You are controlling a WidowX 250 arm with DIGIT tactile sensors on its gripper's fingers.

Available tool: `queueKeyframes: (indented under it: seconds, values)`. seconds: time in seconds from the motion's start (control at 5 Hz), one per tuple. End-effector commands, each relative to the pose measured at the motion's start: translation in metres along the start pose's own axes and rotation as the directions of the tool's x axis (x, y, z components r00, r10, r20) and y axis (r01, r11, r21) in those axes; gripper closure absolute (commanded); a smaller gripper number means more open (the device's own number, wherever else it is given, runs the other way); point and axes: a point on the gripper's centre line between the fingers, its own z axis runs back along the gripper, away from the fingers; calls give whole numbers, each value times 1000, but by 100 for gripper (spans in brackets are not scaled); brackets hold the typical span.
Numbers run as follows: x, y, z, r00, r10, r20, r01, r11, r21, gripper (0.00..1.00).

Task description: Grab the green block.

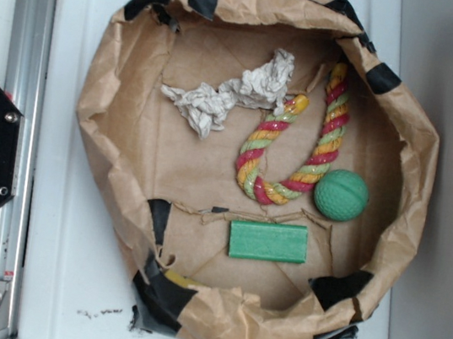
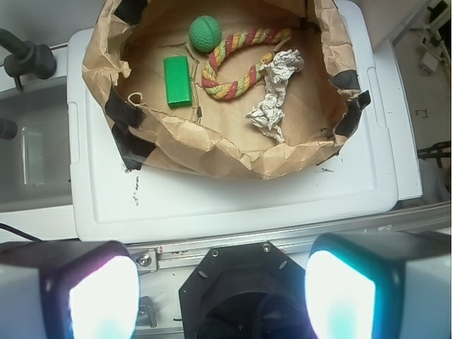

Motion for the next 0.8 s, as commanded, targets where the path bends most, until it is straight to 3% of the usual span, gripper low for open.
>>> queueKeyframes:
  seconds: [0.0,0.2,0.4,0.6]
  values:
    - [0,0,0,1000,0,0,0,1000,0,0]
    - [32,9,-30,998,55,36,-57,997,54,0]
    - [63,0,-47,988,66,141,-66,998,-5,0]
    - [93,-3,-74,990,108,86,-107,994,-22,0]
